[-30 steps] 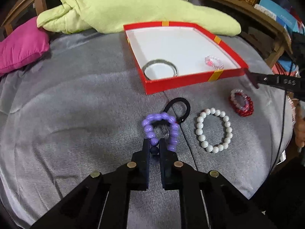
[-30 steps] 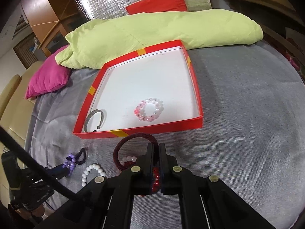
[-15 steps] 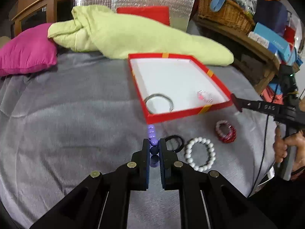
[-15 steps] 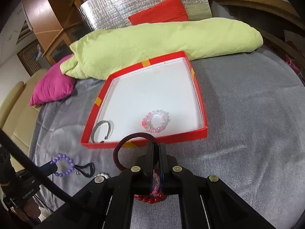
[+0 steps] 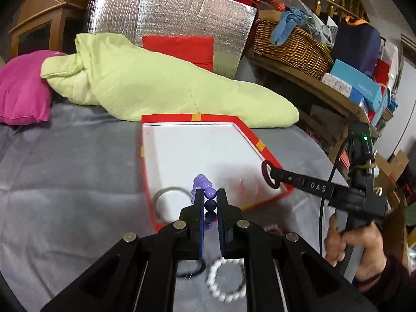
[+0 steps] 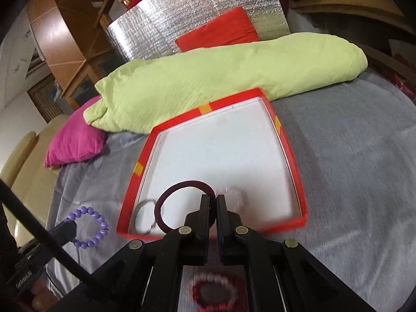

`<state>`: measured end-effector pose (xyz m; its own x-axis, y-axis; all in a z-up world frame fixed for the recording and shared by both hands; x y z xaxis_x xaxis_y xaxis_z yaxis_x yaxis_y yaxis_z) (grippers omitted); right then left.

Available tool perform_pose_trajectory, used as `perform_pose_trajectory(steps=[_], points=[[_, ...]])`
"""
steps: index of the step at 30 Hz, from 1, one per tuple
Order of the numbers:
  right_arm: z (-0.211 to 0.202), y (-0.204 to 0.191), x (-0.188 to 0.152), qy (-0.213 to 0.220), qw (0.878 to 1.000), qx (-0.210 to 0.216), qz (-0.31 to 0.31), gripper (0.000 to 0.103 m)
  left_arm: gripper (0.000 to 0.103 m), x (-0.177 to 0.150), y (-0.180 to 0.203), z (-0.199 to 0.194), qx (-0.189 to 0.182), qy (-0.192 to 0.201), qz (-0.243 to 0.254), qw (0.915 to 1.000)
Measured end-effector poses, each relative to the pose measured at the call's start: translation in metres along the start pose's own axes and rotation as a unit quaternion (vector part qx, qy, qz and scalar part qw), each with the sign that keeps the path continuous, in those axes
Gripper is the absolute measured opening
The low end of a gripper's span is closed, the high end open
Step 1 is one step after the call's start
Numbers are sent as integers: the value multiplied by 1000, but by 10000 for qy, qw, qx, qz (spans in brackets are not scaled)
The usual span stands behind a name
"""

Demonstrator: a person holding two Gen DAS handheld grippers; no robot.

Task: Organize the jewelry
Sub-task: 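Lower the maroon bangle into the box with the right tool while the left tool drops the purple bracelet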

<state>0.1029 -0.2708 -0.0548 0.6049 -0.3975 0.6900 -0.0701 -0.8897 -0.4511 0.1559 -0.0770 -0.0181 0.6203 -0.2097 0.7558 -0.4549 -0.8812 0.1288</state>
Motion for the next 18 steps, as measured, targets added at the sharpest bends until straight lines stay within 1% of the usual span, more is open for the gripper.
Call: perform_pose_trajectory(steps=[6,9,11,13,14,16,17,18], points=[[18,25,17,88,9992,-163,354,5,10,13,16,41,-287,-150,-286,9991],[31,33,24,10,9986,-189,488,5,10,13,22,61,-414,-325,-456,9976],[40,36,29,-27,9984,-274,491,5,10,12,26,72,-422,-409,-522,9969],[49,39,34,-30,9981,-340,511,6,10,12,31,80,-365,-437,-547,9969],[52,41,37,-17,9978,-381,543,9,10,11,33,84,-265,-467,-517,9972],[57,45,42,31,9972,-405,628,9,11,9,40,88,-72,-532,-330,9980],[59,48,44,52,9971,-381,664,10,15,8,43,88,-13,-556,-223,9982],[59,50,46,74,9969,-369,691,13,19,8,44,87,52,-556,-123,9984]])
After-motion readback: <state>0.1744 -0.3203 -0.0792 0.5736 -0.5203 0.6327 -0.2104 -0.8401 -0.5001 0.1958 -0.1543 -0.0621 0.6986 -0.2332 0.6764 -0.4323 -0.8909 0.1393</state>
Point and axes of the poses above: each gripper's, at about its wrist camera, not at the fingertips, and z roughly the way its jaws point, y to its right, x to its top, the point moved 3 cm from there along z, roughly the way its jaws point, and after that the axes turned 11 degrees about x, right-handed, at the moved point
